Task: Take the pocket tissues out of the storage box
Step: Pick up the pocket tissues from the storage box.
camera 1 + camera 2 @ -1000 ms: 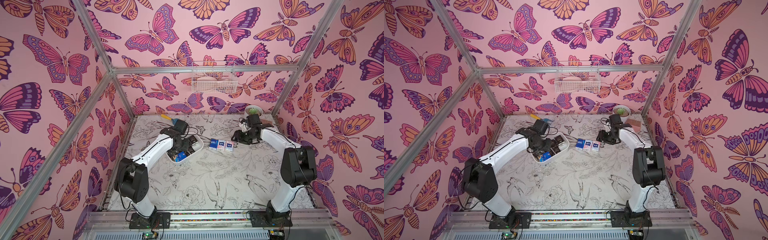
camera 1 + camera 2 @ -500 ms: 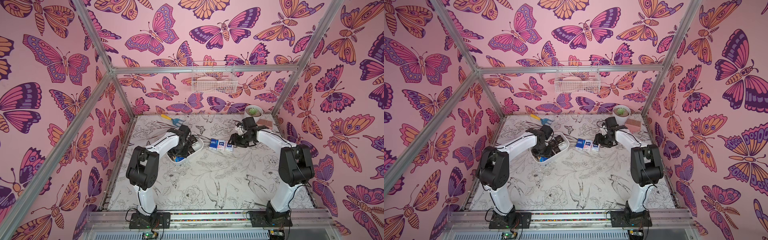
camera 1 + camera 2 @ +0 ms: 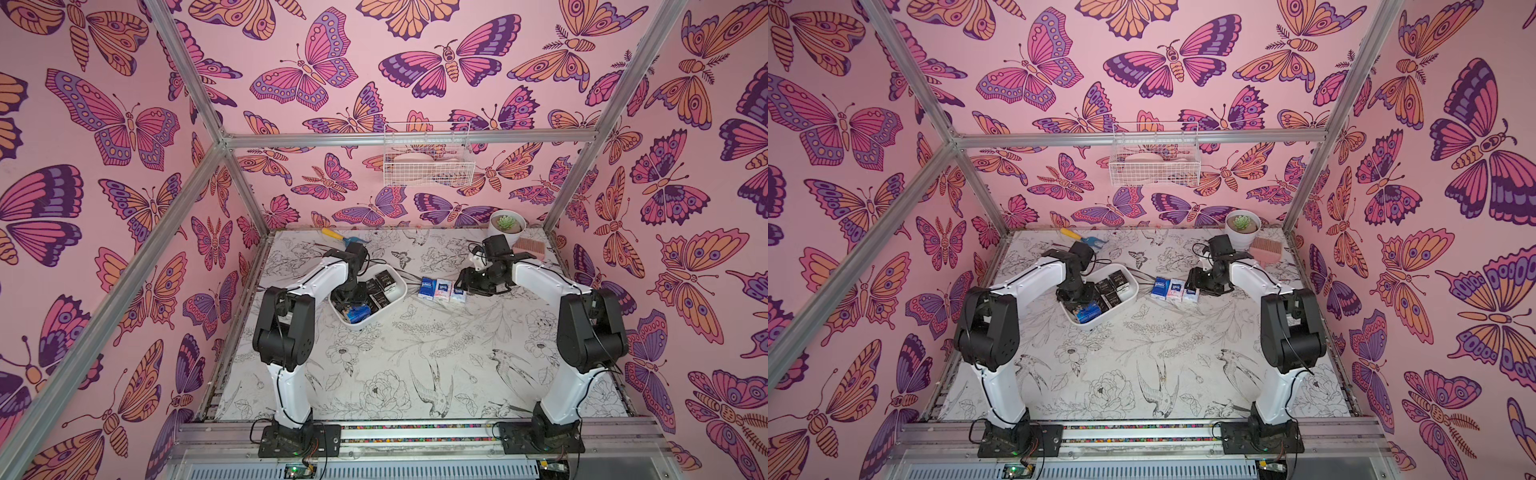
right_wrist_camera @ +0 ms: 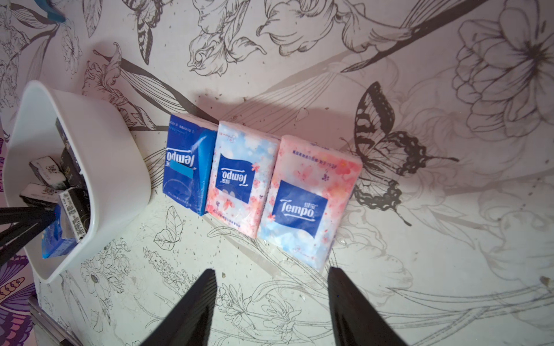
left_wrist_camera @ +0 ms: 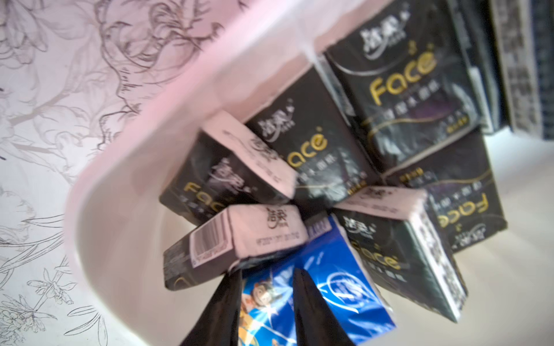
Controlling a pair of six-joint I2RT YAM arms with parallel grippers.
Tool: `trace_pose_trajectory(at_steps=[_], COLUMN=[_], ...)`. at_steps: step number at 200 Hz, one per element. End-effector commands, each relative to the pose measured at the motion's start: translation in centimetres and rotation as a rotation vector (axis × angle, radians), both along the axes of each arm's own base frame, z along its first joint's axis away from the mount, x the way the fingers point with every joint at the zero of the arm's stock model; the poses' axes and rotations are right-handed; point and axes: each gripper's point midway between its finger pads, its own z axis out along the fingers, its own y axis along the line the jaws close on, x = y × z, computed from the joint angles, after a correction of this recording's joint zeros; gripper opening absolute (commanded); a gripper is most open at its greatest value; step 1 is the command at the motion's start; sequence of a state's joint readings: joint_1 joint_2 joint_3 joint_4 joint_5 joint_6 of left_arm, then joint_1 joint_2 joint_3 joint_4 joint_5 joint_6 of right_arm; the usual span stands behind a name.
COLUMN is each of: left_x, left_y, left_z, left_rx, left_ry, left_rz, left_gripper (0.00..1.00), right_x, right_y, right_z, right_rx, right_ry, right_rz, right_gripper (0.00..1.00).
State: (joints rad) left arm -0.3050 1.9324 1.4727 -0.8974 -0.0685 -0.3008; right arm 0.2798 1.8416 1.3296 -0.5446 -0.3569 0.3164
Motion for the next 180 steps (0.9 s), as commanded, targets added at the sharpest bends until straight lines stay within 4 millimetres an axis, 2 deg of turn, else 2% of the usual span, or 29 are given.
trace_pose_trajectory(at_steps=[1,16,39,57,77,110,180], left_x=[1.0,1.3,1.0,0.3,-0.9,-2.5,-3.6], left_y=[0.8,0.4,-0.9,-2.3,-3.3,-2.6,-2.6], left_z=[-0.2,0.5,2.1,3.4,3.9,2.5,-0.5], left_rx=[0.015,-0.007,-0.089,-0.175,-0.236,-0.19,-0.185], left_ry=[-0.013,-0.027,-0.048,-0.049,-0.023,0.076,0.176], left_rz=[0.038,0.03,0.009,-0.049,-0.112,-0.172,-0.191], left_gripper=[0.33,0.35,0.44,0.51,0.56,0.61,0.63], right_x=[-0.4,-0.5,-0.7,-0.9,-1.1,-1.3,-1.4], right_y=[0.6,0.7,0.8,0.7,0.6,0.6,0.6], right_z=[-0.6,-0.4,-0.1,0.0,0.0,-0.2,-0.1], right_rx=[0.009,0.011,0.005,0.002,0.002,0.004,0.004], right_ry=[0.018,0.015,0.008,0.006,0.006,0.009,0.007], right_rz=[0.005,0.009,0.013,0.013,0.013,0.01,0.016], right_gripper=[0.63,0.63,0.63,0.63,0.63,0.63,0.64])
